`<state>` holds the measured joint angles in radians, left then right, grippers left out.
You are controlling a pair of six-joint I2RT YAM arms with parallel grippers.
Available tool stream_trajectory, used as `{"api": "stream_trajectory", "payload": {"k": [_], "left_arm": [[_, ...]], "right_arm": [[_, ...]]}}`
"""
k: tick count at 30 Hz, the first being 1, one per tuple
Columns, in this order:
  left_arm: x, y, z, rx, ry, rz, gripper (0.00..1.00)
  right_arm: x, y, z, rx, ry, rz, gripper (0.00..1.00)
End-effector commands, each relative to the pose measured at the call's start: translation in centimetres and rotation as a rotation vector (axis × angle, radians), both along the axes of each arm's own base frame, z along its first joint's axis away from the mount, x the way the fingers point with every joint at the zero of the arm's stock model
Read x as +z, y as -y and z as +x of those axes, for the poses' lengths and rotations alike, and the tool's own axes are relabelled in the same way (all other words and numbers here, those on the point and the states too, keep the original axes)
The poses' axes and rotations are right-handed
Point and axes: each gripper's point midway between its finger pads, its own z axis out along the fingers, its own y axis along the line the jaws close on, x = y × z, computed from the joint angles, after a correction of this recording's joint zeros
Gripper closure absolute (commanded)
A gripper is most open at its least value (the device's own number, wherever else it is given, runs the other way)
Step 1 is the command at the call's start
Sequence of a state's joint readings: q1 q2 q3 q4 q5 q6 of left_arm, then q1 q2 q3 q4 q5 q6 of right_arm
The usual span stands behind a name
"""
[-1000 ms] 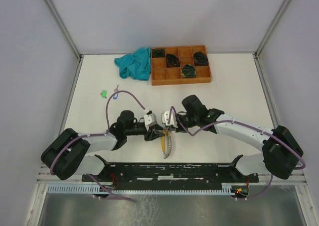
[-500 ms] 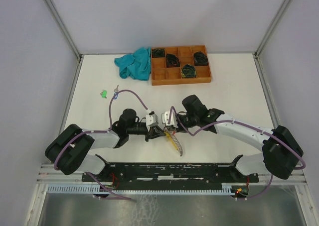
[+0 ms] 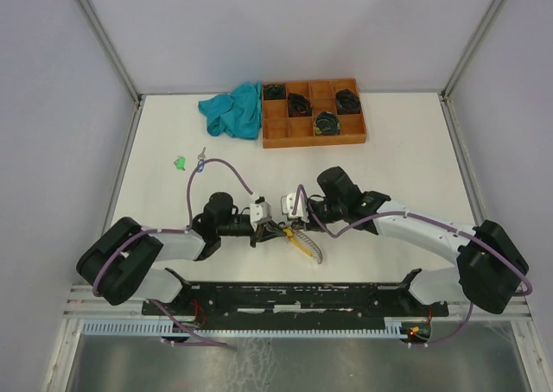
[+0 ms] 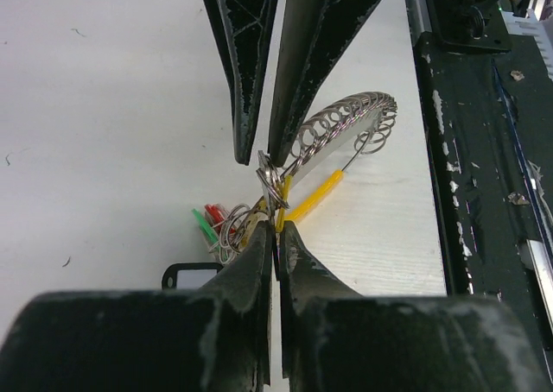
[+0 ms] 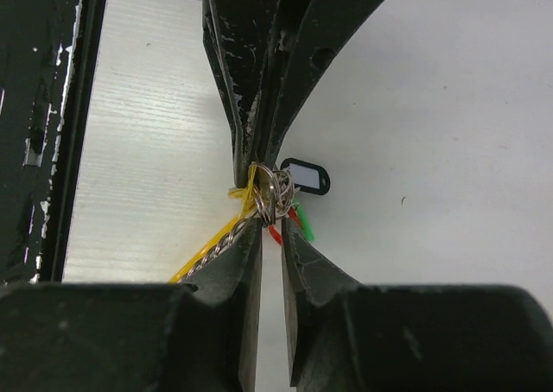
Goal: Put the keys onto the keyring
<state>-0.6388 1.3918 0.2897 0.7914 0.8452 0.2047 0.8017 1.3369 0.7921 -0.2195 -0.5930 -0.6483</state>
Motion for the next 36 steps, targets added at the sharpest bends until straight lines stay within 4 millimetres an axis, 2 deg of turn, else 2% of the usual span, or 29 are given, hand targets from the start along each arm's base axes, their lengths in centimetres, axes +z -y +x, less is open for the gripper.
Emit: {"api": "stream_trajectory", "payload": {"k": [1, 7, 18, 30, 36], "left_arm": [[2.6, 0.3, 0.6, -0.014, 0.192, -0.08, 0.97], [2.7, 0.2, 0.4, -0.012, 0.224, -0.094, 0.97], [3.7, -0.3, 0.8, 0.046, 0.286, -0.124, 0.97], [3.7, -0.1, 0.7, 0.059, 0.301, -0.125, 0.97], [4.1, -0.2, 0.9, 0.078, 0.313, -0.131, 0.97]], "right_arm": [[1.9, -1.0, 0.1, 0.0, 0.029, 0.08, 0.77], [2.0, -1.1, 0.0, -0.011, 0.01, 0.105, 0.73], [1.5, -1.0, -0.2, -0.037, -0.049, 0.127, 0.71], [2.6, -2.2, -0.3, -0.025, -0.075, 0.217, 0.78], [2.6, -2.2, -0.4, -0.02, -0.087, 0.22, 0.9]]}}
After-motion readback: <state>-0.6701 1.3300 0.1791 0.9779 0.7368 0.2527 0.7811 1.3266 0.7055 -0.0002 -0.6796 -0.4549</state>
